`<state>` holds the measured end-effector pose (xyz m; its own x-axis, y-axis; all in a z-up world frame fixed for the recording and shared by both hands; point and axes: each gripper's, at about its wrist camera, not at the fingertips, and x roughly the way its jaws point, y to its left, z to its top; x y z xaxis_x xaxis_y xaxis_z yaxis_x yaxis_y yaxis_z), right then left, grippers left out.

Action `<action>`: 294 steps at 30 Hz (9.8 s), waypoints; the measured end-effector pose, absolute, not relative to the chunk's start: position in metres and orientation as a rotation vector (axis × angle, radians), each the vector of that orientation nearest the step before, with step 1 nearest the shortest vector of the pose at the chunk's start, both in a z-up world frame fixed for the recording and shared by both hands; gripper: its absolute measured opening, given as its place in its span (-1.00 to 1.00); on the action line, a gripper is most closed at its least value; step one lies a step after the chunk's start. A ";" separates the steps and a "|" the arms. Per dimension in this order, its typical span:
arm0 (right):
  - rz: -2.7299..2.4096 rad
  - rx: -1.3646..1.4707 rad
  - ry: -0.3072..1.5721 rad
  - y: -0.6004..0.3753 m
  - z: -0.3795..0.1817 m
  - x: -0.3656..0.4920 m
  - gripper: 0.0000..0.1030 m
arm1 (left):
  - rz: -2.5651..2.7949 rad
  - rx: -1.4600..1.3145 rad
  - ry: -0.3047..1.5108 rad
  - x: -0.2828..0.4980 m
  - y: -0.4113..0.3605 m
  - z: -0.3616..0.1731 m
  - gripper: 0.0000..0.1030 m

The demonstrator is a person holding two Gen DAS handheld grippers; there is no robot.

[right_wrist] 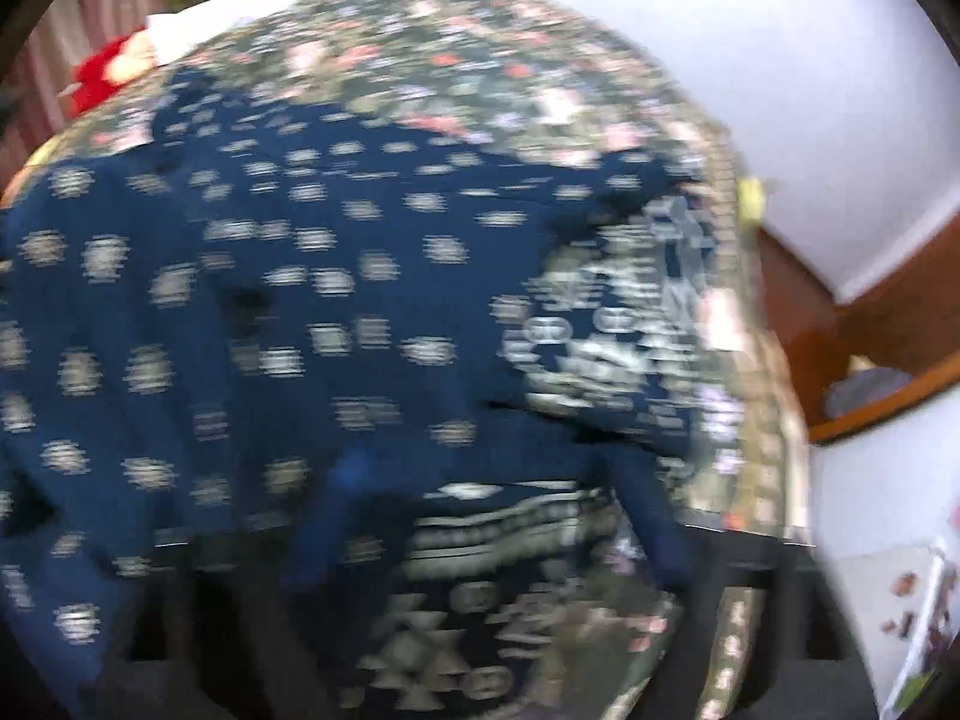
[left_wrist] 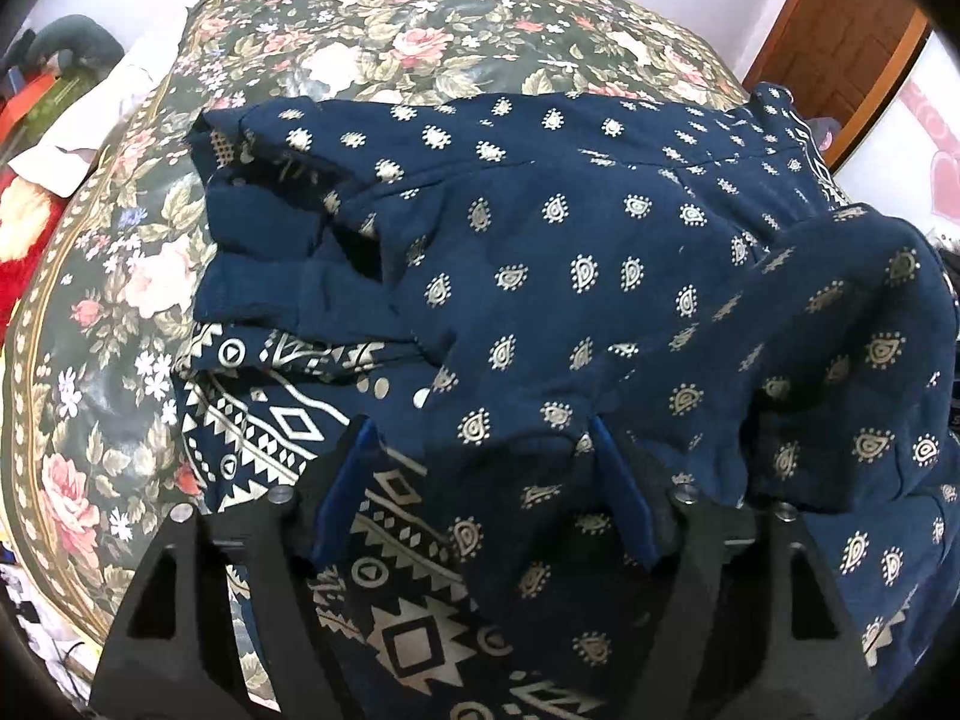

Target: Fold large clothes

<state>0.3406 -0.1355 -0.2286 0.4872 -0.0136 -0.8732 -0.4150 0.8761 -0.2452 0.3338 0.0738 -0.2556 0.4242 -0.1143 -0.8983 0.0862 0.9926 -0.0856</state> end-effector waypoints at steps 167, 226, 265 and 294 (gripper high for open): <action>0.329 0.174 0.904 -0.133 -0.122 0.477 -0.85 | 0.285 -0.301 0.755 0.394 0.223 -0.122 -0.86; 0.603 0.351 1.118 -0.189 -0.189 0.608 -0.83 | 0.244 0.023 0.962 0.596 0.129 -0.207 0.13; 0.222 -0.720 0.811 -0.012 -0.234 0.473 0.99 | 0.013 -0.057 1.105 0.475 0.130 -0.242 0.62; 0.539 -0.151 0.888 -0.015 -0.169 0.466 1.00 | 0.150 -0.555 0.990 0.367 0.218 -0.227 0.61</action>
<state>0.4656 -0.0148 -0.1689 0.5088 0.3839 -0.7706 -0.5063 0.8574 0.0929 0.3675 0.2185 -0.2272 0.5511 -0.1271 -0.8247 -0.3651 0.8520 -0.3753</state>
